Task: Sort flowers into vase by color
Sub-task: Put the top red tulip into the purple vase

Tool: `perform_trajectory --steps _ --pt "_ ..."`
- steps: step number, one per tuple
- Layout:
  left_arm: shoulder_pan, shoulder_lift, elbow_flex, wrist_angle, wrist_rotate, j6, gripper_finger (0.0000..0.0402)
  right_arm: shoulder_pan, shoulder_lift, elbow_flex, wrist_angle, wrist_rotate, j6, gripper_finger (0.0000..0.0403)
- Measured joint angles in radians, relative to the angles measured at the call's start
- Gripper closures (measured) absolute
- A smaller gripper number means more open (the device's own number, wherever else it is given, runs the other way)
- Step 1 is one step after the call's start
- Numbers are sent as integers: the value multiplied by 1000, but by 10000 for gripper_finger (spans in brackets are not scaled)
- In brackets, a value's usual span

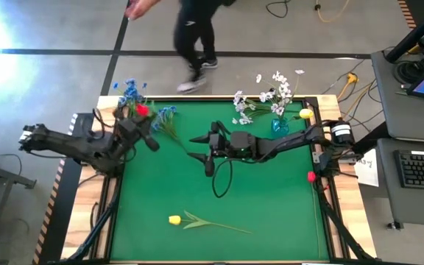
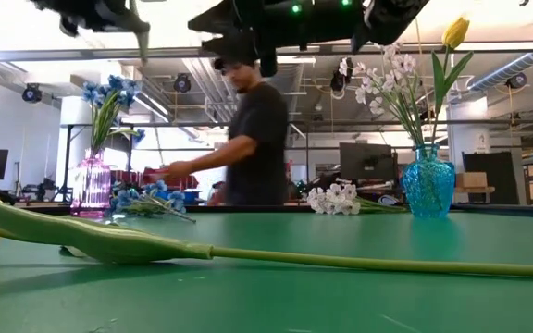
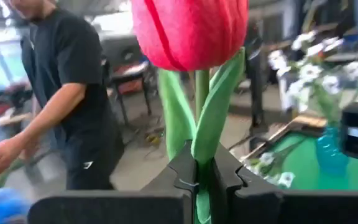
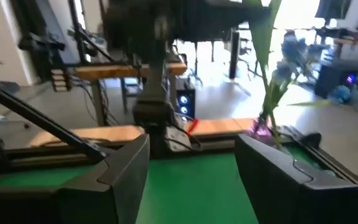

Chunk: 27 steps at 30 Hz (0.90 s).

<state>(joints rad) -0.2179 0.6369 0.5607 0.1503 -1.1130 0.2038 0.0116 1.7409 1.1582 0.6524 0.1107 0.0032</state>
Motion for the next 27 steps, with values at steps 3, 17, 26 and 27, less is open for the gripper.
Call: perform_trajectory --steps 3,17,26,27 --pt "7 -3 191 -396 -5 -200 402 1 0 0 -8 5 0 167" --pt "102 30 545 -997 -172 -393 402 1 1 0 -14 20 -2 158" --pt "137 -8 515 -975 -171 -404 401 1 2 0 -20 20 4 157" --pt "138 -8 511 -963 -171 -404 401 1 2 0 -20 20 4 156"
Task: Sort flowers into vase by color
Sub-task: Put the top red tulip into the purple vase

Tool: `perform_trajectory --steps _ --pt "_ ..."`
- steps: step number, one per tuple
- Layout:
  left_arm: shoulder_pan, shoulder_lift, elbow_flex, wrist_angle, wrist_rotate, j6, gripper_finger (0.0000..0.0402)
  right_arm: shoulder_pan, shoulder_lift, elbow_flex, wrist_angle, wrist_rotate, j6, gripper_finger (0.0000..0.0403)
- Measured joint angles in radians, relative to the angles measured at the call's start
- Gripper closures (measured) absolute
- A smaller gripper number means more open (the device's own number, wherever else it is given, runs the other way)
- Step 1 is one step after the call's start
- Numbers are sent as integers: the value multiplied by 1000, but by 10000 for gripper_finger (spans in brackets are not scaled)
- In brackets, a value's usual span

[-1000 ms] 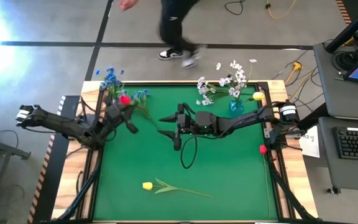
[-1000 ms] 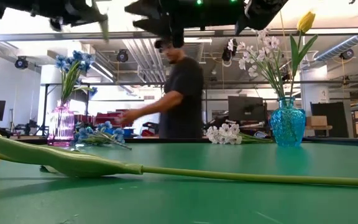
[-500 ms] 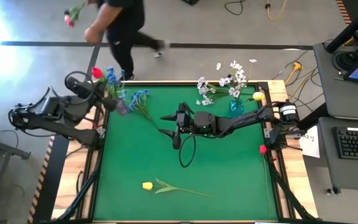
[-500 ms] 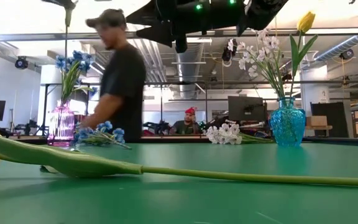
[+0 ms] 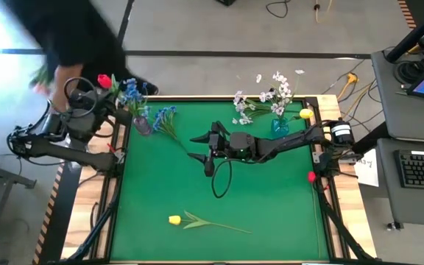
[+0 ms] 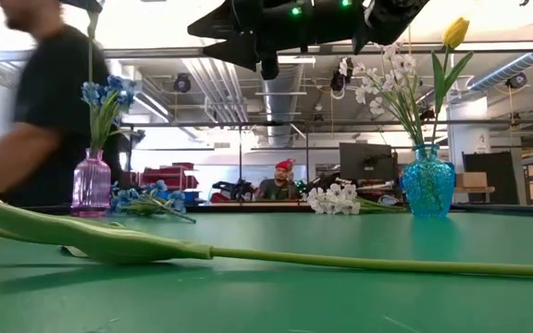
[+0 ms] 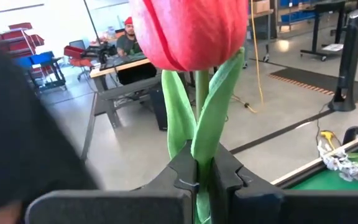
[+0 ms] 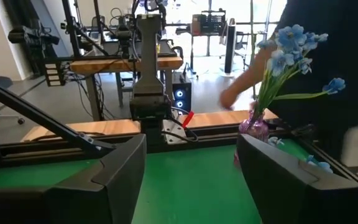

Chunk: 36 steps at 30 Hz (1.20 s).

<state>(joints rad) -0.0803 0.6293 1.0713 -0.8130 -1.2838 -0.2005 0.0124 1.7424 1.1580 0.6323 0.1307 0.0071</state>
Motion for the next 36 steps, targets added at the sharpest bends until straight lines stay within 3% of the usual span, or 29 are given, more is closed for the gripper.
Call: perform_trajectory --steps 18,29,36 --pt "71 53 -9 11 -18 -26 401 0 1 0 -35 0 1 154" --pt "184 71 -21 10 120 -44 401 0 1 0 -32 0 1 154" --pt "248 72 -21 12 156 -21 401 0 1 0 -29 0 1 154"
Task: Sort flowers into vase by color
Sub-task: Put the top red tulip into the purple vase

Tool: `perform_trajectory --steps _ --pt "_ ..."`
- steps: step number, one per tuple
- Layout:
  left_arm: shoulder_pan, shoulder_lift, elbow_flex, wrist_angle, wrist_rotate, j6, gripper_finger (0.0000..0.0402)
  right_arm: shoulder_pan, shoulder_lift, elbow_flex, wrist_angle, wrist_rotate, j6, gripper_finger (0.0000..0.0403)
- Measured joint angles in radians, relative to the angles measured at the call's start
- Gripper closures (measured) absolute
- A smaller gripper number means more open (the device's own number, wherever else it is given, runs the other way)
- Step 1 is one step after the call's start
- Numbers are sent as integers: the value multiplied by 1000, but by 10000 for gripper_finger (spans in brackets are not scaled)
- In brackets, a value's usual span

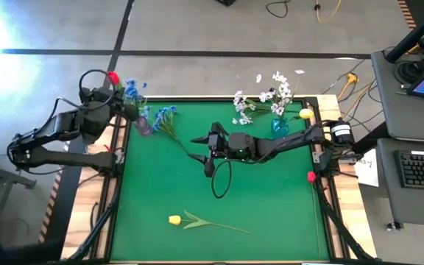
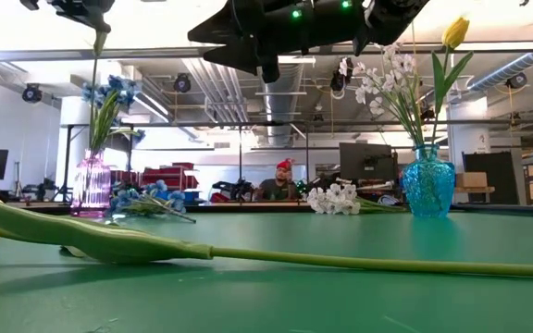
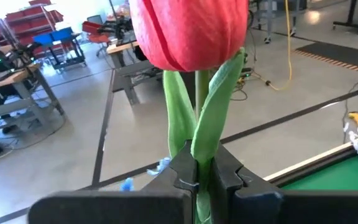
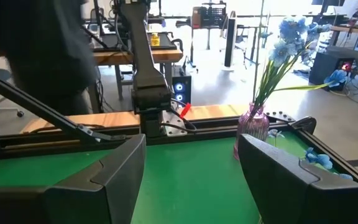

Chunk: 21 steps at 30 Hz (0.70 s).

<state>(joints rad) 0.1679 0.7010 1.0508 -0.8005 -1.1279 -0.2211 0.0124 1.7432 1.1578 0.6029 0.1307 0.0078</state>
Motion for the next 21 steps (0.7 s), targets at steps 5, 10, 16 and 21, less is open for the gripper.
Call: perform_trajectory --steps 5,10,16,21 --pt "38 -2 0 8 38 2 401 0 0 0 0 0 0 154" --pt "54 0 0 15 40 2 401 0 0 0 0 0 0 154" --pt "53 3 0 51 101 3 401 0 0 0 0 0 0 154" --pt "73 6 0 48 96 7 401 0 0 0 0 0 0 154"
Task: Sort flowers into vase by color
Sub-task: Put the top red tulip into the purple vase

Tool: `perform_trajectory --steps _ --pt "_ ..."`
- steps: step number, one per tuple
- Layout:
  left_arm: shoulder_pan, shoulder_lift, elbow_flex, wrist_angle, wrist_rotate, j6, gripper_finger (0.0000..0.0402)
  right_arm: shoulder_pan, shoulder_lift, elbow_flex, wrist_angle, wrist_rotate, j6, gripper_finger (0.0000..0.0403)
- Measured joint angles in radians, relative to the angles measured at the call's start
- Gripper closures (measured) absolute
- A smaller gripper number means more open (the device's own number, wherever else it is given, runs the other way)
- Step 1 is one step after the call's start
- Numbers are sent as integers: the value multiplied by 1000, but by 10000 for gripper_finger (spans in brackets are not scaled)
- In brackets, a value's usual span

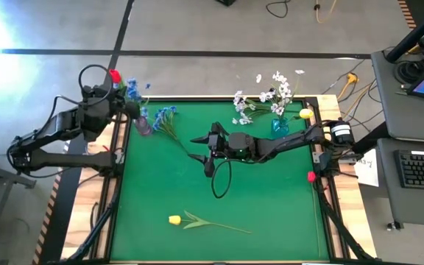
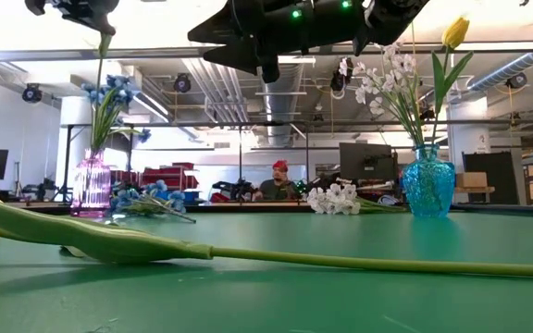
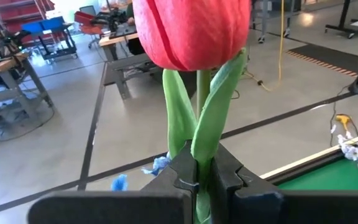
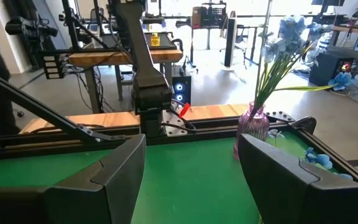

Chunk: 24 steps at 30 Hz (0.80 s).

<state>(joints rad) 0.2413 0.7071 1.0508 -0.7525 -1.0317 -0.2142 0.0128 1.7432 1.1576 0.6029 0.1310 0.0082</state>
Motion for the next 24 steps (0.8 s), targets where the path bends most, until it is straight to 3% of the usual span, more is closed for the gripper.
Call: perform_trajectory --steps 14,24 --pt "43 27 0 -9 -5 59 401 0 0 0 0 0 0 154" --pt "45 22 -40 -10 -6 -23 401 0 0 0 -1 0 0 154"
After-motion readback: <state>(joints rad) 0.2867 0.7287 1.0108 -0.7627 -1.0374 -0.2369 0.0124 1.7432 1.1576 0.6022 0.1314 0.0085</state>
